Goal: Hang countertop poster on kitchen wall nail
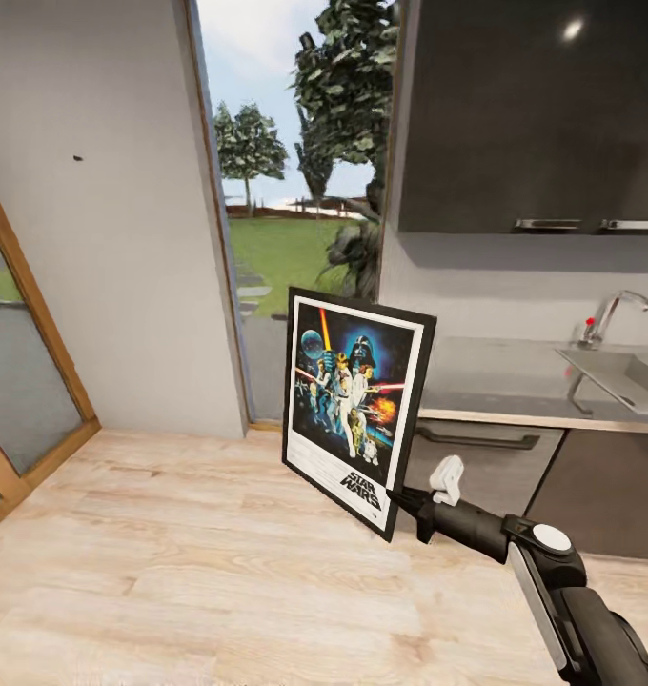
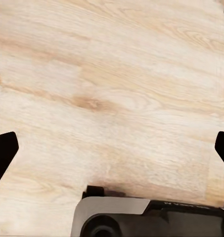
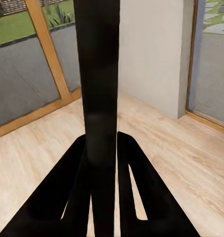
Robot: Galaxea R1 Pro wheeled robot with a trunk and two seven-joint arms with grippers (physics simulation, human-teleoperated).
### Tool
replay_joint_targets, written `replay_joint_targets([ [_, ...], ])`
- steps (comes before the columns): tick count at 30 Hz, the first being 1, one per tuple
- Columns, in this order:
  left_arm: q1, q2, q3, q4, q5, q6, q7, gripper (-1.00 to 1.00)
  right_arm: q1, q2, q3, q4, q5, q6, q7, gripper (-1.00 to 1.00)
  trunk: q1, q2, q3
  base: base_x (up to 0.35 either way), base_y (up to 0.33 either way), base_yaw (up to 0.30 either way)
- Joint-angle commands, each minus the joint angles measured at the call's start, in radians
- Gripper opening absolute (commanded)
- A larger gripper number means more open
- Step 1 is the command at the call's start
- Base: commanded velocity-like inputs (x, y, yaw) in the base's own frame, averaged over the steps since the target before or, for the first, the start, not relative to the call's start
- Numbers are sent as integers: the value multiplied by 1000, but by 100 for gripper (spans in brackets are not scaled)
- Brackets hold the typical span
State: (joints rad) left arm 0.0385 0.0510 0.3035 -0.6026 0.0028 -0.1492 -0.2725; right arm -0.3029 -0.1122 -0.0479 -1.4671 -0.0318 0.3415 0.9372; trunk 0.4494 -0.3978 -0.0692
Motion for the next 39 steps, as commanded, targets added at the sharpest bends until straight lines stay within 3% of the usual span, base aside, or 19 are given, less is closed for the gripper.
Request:
replay_joint_targets([
  [1,0,0,3,0,0,-1,-7,100,-1,0,-1,-1,-5,10,3,-100,1,-2,-3,0,293,213],
  [20,0,0,3,0,0,0,-5,100,-1,0,0,-1,-4,10,3,-100,1,-2,-22,1,293,206],
  [39,0,0,3,0,0,0,-5,100,-1,0,-1,-1,-6,10,5,-100,1,-2,-23,83,299,18],
])
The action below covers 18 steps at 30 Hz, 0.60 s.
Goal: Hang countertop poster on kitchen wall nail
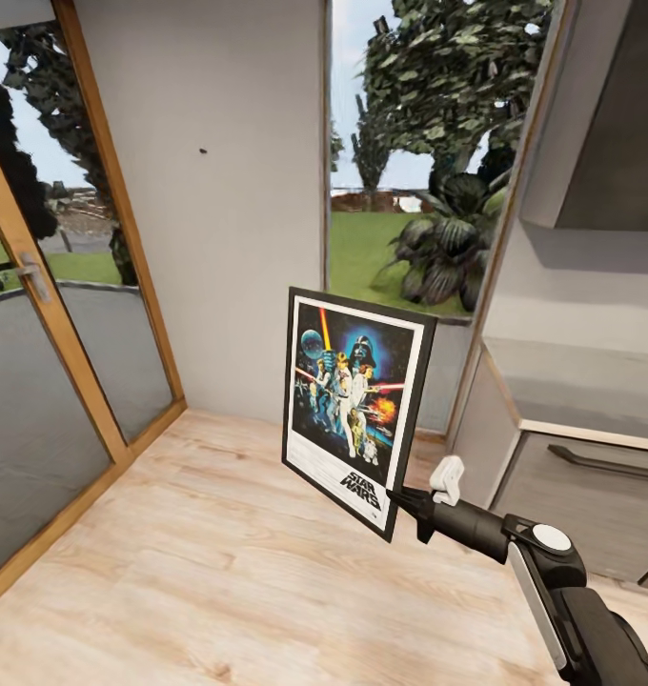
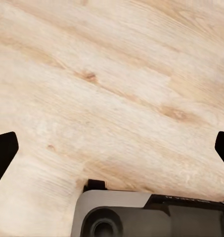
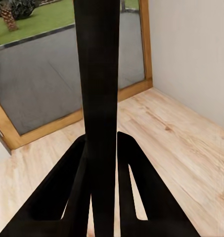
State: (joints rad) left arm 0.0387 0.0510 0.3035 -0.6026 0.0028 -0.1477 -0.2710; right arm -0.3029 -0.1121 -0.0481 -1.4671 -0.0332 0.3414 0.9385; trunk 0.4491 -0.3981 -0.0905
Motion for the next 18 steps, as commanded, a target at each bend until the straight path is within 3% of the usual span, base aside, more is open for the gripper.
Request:
replay_joint_targets([
  [1,0,0,3,0,0,-1,-7,100,-1,0,-1,-1,-5,10,3,-100,1,-2,-1,130,317,0],
  [18,0,0,3,0,0,-1,-7,100,-1,0,-1,-1,-5,10,3,-100,1,-2,24,136,320,0],
])
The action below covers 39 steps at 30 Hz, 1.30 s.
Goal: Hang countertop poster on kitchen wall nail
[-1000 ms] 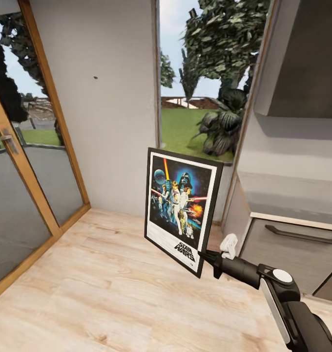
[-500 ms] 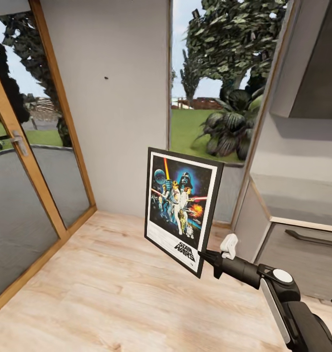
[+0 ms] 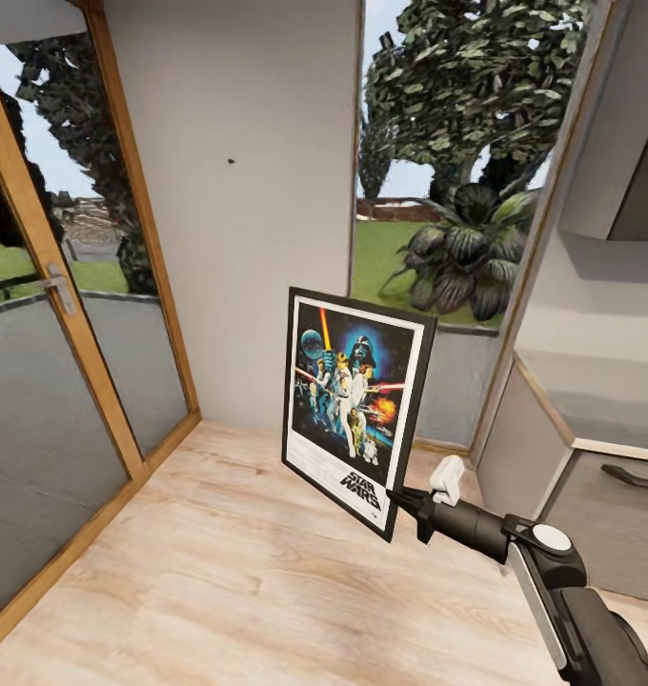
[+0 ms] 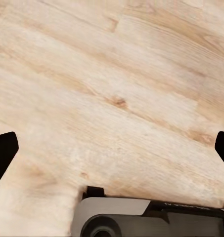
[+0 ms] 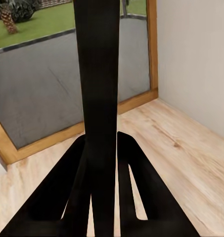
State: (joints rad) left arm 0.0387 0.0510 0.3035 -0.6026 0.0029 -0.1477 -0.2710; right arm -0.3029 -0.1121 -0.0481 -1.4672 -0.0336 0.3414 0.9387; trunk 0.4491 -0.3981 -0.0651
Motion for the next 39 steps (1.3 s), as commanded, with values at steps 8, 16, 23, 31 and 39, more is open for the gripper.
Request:
replay_joint_targets([
  [8,0,0,3,0,0,-1,-7,100,-1,0,-1,-1,-5,10,3,-100,1,-2,2,139,321,0],
  [16,0,0,3,0,0,-1,-7,100,-1,0,0,-1,-5,10,3,-100,1,-2,3,158,321,0],
  [23,0,0,3,0,0,-1,-7,100,-1,0,1,-1,-4,10,3,-100,1,-2,3,165,321,0],
  [31,0,0,3,0,0,-1,-7,100,-1,0,1,-1,-3,10,3,-100,1,-2,3,165,321,0],
  [39,0,0,3,0,0,-1,-7,100,-1,1,1,-1,-3,9,2,-100,1,-2,3,165,321,0],
])
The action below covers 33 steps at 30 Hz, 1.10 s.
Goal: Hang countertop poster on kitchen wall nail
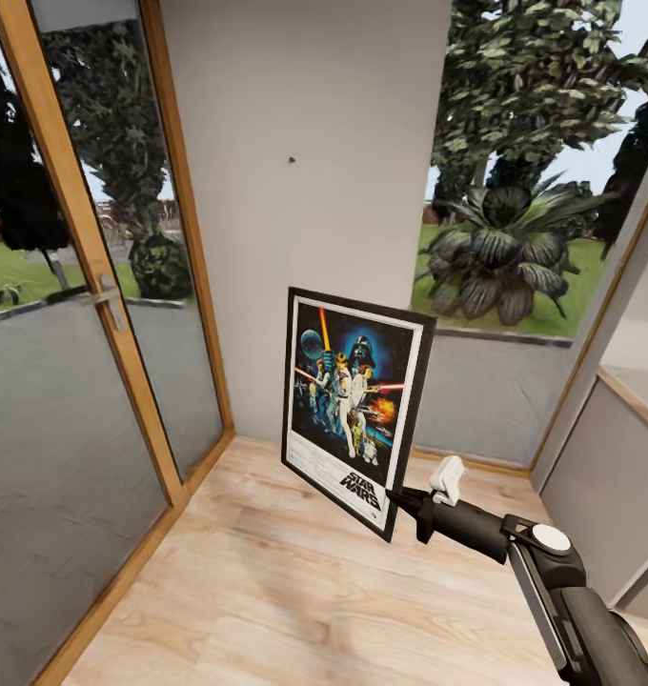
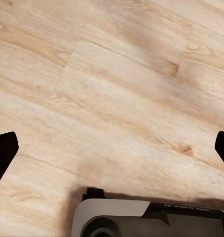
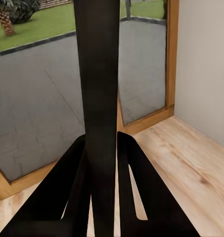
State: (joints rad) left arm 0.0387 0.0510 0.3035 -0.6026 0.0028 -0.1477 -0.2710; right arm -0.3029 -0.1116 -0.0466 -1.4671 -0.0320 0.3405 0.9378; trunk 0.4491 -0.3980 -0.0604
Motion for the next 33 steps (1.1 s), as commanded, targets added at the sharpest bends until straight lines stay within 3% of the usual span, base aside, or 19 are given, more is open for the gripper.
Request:
replay_joint_targets([
  [1,0,0,3,0,0,-1,-7,100,-1,0,-1,-1,-5,10,3,-100,1,-2,-2,165,321,0],
  [33,0,0,5,0,0,-1,-7,100,-1,1,1,-1,-5,10,4,-100,1,-2,-2,165,321,-21],
])
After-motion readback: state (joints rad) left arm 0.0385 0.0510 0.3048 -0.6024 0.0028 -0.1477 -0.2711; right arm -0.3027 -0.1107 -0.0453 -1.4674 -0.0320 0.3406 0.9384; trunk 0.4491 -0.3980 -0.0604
